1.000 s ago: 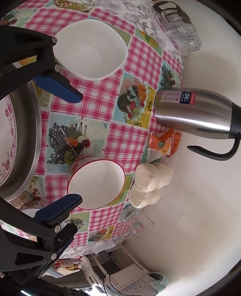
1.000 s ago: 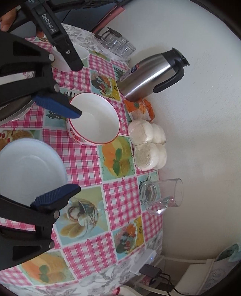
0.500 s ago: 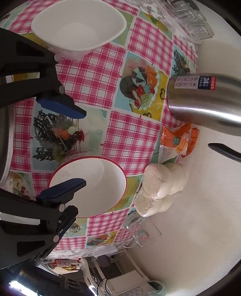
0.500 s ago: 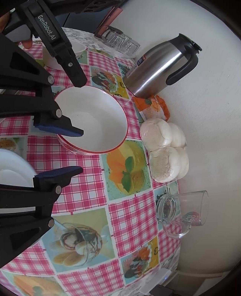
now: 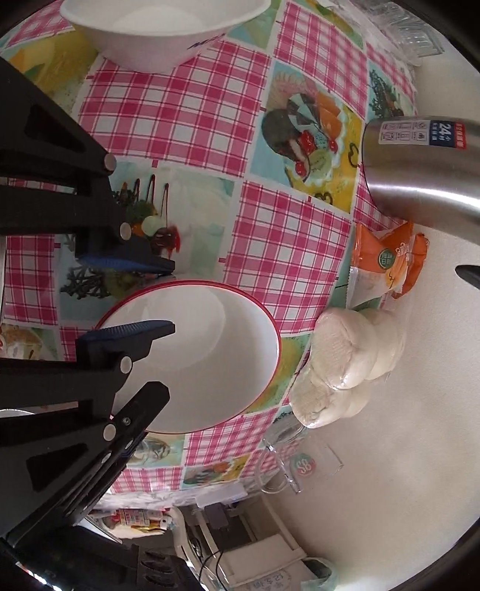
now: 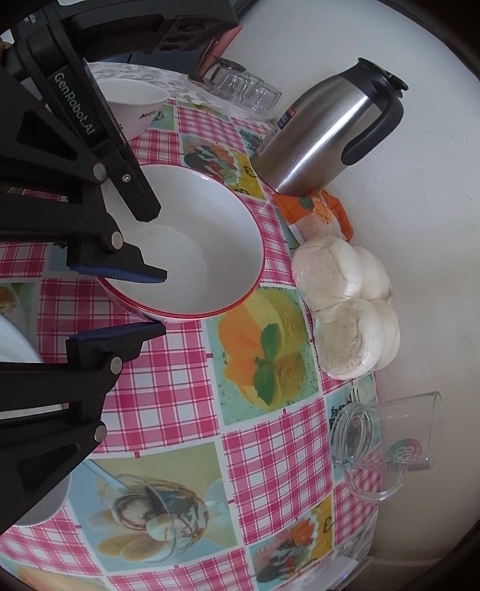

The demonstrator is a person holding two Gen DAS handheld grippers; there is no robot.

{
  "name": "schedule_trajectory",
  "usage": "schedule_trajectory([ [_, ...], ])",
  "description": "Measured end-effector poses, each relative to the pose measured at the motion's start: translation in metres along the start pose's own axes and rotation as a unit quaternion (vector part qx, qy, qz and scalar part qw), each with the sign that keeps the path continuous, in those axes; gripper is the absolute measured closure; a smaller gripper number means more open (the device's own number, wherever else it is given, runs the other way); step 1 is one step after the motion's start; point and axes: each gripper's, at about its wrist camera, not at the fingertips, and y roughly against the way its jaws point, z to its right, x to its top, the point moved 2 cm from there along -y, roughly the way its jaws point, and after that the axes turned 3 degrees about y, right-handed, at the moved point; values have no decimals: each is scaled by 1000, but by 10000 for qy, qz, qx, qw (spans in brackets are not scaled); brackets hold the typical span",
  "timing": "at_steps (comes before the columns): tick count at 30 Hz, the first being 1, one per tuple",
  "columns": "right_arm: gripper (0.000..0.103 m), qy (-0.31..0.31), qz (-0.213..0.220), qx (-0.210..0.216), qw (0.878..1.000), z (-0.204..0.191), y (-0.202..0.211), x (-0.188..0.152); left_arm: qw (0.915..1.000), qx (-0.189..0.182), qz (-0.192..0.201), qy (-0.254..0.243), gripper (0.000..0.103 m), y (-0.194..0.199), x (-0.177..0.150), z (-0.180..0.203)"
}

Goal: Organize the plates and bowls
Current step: 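Close both grippers on the red-rimmed bowl's rim, then lift the red-rimmed bowl and carry it over the steel tray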

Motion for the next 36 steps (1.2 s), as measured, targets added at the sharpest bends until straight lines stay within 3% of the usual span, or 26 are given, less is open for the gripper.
schedule_trajectory([
  [8,84,30,168,-73,9998,0,17,-7,9998,-132,106,42,78,16,-11,-2],
  [23,84,291,626,-86,9976,-26,90,-37,9971,-138,719,-224,77,95,-51,12],
  [36,84,473,664,26,9967,-53,122,-88,9978,-166,643,-61,77,130,-104,-18],
])
